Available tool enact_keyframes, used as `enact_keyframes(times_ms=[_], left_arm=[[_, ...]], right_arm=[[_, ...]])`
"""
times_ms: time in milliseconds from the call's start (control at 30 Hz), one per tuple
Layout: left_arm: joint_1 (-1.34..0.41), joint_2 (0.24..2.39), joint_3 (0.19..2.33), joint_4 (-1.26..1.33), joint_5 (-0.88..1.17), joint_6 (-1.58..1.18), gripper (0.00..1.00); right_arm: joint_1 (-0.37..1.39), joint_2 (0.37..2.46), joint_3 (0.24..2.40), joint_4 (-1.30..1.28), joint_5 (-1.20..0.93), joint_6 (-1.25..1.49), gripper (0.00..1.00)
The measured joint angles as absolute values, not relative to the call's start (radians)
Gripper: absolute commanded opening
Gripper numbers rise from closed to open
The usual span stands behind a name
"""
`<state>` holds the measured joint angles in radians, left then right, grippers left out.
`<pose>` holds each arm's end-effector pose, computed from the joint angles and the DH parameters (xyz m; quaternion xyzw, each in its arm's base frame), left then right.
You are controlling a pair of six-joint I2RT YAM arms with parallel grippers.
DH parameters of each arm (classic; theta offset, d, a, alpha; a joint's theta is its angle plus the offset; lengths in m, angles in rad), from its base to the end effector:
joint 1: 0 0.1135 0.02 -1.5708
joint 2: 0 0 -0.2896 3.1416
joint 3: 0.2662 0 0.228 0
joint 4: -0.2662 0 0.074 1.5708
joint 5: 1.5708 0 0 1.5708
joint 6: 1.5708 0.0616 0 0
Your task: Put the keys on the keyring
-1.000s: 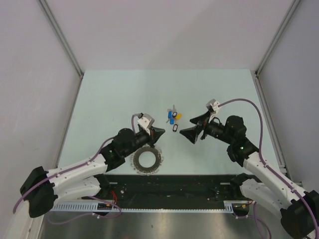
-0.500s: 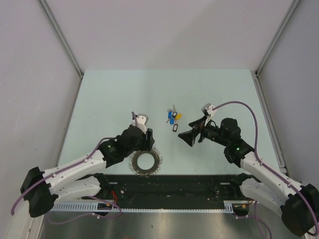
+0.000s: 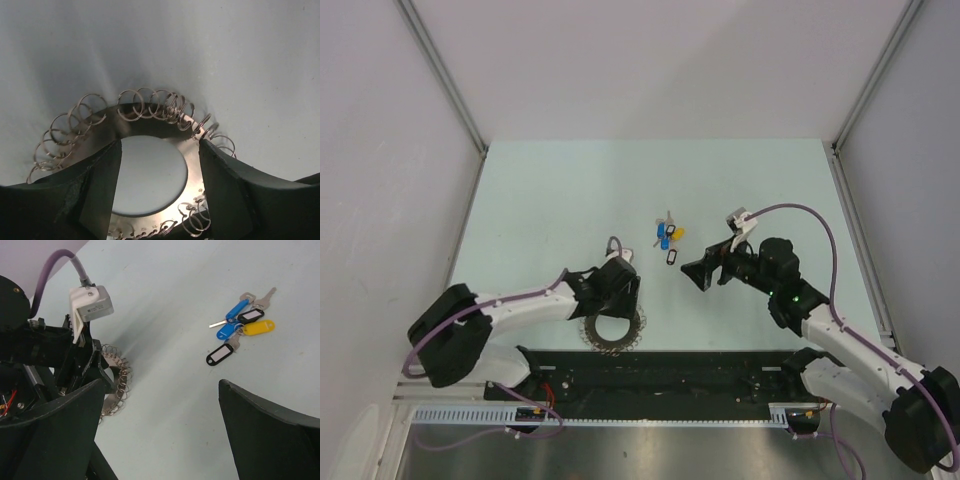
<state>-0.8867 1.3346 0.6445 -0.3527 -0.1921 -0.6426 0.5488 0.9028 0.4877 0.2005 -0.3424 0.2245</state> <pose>0.1531 -0.1691 0.1851 0.0922 0.9568 -0.1130 0.2515 0.1557 0.1194 0.2789 -0.2294 0.7401 0.3560 0.5225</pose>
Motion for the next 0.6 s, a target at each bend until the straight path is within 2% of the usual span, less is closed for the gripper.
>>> enact_keyframes(times_ms=[200, 467, 600], left_arm=[[-0.881, 1.475, 0.741, -0.319, -0.146, -0.643, 0.68], [-0.847, 1.774, 1.045, -0.258, -0.088, -0.525, 0.70], [-0.844, 1.831, 1.127, -0.239, -0.065, -0.479, 0.72]], right_arm=[[0.549, 0.871, 0.487, 0.168, -0.294, 0.212, 1.00], [0.549, 0.805, 0.477, 0.112, -0.209, 0.205, 1.00], [0.549, 0.761, 0.477, 0.083, -0.180, 0.205, 1.00]])
